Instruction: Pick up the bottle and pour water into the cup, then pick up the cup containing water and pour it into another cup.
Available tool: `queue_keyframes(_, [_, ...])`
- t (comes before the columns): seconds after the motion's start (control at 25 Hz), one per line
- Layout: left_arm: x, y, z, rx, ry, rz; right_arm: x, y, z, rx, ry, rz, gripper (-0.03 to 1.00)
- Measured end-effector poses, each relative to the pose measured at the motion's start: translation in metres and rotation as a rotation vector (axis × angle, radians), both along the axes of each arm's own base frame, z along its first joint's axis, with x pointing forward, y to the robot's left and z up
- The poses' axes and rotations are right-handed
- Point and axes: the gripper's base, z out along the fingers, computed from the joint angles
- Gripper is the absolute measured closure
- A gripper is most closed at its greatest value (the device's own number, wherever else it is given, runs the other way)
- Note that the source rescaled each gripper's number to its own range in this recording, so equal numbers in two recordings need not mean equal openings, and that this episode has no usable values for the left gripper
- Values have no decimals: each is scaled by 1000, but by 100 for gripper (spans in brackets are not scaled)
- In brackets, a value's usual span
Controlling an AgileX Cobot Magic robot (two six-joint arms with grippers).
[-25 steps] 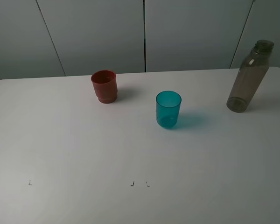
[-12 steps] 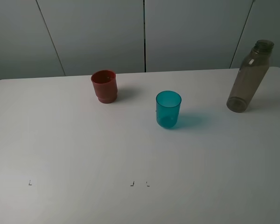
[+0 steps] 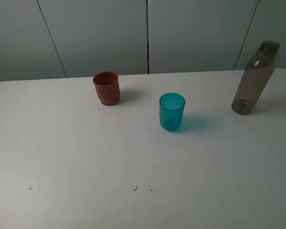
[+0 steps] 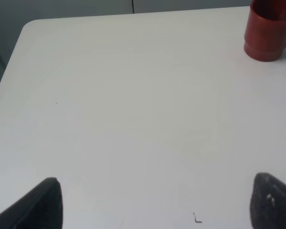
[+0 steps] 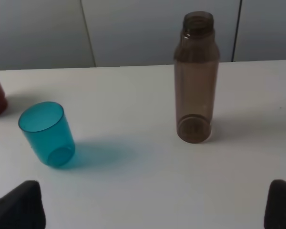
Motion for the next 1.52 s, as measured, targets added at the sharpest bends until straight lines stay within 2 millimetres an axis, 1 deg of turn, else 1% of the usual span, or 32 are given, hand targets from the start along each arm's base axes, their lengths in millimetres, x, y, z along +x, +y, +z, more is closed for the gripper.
queue_keyframes(0.12, [0,0,0,0,0,0,-1,2,-1,-19,13,-73,-1])
queue_keyframes(0.2, [0,0,0,0,0,0,-1,5,-4,-41,33,-91,-1])
queue_keyframes(0.36, [0,0,0,0,0,0,0,7,-11,-59,70,-71,-1])
queue_keyframes(0.52, [0,0,0,-6,0,3,1,5,-12,-66,76,-85,-1])
queue_keyframes(1.52, [0,0,0,0,0,0,1,5,-12,-65,79,-93,-1])
